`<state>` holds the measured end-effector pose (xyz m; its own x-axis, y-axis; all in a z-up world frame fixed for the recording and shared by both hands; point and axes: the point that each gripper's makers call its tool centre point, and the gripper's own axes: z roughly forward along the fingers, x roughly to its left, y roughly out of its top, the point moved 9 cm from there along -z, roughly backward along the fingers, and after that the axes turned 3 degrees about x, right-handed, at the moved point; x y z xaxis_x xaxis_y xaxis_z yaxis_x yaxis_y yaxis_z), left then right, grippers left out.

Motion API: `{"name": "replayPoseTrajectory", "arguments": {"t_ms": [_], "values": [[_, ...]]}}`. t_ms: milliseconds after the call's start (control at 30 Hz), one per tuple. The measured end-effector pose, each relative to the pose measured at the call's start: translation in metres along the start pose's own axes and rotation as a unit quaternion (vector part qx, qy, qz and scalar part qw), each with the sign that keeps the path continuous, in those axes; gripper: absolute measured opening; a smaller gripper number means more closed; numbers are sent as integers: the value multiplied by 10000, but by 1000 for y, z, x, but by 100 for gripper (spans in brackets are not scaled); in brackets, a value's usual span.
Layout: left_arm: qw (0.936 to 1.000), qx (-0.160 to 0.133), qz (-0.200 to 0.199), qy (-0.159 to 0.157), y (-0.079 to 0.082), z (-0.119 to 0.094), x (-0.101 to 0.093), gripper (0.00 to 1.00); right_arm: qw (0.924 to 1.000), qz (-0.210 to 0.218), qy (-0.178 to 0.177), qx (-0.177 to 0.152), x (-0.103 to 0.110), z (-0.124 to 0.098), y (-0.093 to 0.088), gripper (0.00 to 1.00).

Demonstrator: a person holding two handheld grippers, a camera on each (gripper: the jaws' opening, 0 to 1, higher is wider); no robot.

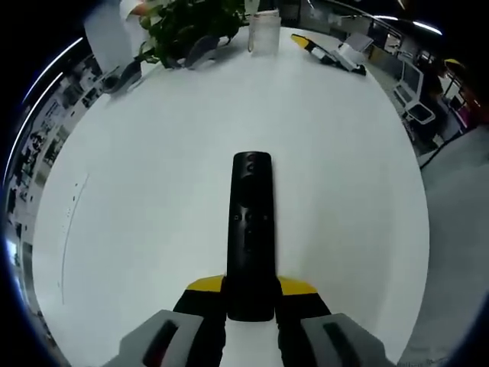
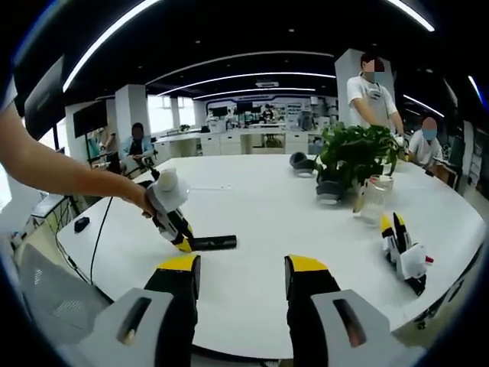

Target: Press the specified remote control buttons in sequence, fully releasing each button before pressing the next.

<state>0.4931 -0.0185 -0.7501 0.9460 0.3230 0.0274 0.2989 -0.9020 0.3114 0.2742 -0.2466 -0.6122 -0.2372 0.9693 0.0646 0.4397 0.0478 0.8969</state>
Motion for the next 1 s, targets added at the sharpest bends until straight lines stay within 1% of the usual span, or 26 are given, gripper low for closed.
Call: {"name": "replayPoseTrajectory", "arguments": {"t_ms": [200,500,700,1000], "values": [[9999,-104,26,-21,-2,-1,-16,24,10000,1,11,0,0,0,0,46],[9999,-139,44,-30,-2,-2,-24,24,10000,-18,50,58,1,1,-1,45],[9998,-182,-16,-17,-4,-2,-28,24,10000,-26,45,61,1,1,-1,45],[9997,-244,-89,-1,-7,-3,-38,24,9999,-42,46,98,1,1,-2,45]]}}
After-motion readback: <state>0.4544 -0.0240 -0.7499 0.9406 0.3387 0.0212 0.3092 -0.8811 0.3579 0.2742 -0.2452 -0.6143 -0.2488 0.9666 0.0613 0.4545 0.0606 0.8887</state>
